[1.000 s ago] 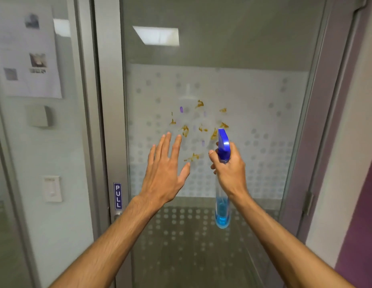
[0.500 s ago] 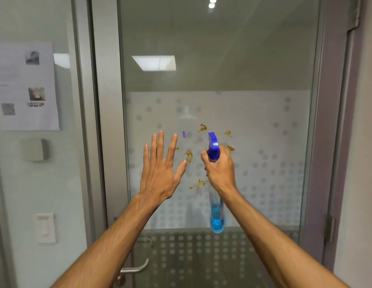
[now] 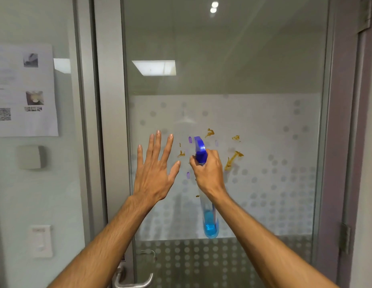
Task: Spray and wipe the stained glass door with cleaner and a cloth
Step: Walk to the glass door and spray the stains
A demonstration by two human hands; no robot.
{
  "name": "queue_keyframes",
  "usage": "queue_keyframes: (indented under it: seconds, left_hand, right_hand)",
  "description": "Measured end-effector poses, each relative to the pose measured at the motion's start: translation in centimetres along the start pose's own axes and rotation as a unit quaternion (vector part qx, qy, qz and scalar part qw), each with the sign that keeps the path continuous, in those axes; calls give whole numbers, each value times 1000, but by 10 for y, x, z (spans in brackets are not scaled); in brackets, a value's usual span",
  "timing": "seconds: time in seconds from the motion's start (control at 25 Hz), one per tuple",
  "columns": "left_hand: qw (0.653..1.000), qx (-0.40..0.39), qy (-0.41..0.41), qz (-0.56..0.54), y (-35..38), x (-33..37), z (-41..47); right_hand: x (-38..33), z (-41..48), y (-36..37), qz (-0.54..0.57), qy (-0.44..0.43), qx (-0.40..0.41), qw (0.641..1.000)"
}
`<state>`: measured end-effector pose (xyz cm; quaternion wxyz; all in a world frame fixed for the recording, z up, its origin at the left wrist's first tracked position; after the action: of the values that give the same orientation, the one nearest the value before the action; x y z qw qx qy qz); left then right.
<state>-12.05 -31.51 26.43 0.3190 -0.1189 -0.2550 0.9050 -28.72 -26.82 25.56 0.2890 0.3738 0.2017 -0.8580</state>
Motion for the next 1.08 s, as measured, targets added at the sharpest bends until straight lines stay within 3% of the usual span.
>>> queue_keyframes:
  seconds: [0.48,0.76,1.08]
  left_hand:
    - [1000,-7,0,-7,10,3,4]
    - [999,1,17,-27,16,23,3]
    - [999,-28,16,-35,37,41,-15]
  right_hand:
    - [6,12,-13,-8,-8,34,999]
    - [43,9,-85,34,31,189,981]
    - [89,-31,-96,-2,20,139,990]
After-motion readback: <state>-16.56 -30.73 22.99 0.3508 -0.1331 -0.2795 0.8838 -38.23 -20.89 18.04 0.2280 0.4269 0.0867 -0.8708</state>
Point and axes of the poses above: each hand's wrist, its own z-axis towards the middle knuckle, its own y-axis out of the palm, x = y × z, the point moved 9 cm from there along z, towards the middle knuckle, and after that the axes turned 5 degrees about y, right-handed, at the moved point
